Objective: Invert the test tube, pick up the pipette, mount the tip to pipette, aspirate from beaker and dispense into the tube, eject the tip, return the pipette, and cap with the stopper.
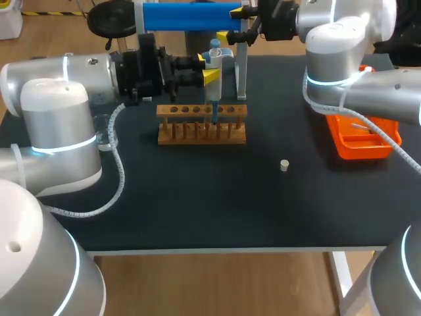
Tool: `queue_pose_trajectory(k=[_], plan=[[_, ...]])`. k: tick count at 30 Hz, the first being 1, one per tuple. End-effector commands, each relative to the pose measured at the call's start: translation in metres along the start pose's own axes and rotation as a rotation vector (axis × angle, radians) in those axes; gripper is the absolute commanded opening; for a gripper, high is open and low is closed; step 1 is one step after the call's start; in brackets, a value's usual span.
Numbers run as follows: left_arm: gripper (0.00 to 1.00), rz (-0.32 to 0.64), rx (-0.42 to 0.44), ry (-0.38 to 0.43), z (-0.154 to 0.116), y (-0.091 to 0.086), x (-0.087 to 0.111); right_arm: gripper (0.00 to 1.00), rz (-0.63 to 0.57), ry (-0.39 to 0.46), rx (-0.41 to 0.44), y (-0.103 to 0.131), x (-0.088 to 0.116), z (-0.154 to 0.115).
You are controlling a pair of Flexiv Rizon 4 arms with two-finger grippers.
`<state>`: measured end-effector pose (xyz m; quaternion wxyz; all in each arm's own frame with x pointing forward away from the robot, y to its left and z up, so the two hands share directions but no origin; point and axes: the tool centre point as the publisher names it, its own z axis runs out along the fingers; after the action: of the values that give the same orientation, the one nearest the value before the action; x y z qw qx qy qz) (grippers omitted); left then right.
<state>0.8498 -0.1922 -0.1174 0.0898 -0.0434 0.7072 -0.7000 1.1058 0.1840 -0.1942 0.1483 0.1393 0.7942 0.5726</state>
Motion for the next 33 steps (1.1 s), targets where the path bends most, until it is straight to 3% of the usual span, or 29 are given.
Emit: queue_pose_trajectory(k=[1, 5, 17, 33], plan=[[0.0, 0.001, 0.002, -0.002, 0.001, 0.0, 0.001, 1.0, 0.0, 0.0, -0.001, 0.0, 0.0, 0.0], [0.0, -0.002, -0.011, -0.035, -0.011, 0.003, -0.007, 1.0, 0.0, 0.0, -0.001, 0.0, 0.0, 0.0], [0.0, 0.043, -0.047, -0.311, -0.082, 0.005, -0.061, 1.0, 0.0, 0.0, -0.001, 0.0, 0.0, 0.0], [0.0, 0.072, -0.014, -0.604, -0.105, 0.015, -0.127, 1.0, 0.0, 0.0, -0.001, 0.0, 0.0, 0.0]])
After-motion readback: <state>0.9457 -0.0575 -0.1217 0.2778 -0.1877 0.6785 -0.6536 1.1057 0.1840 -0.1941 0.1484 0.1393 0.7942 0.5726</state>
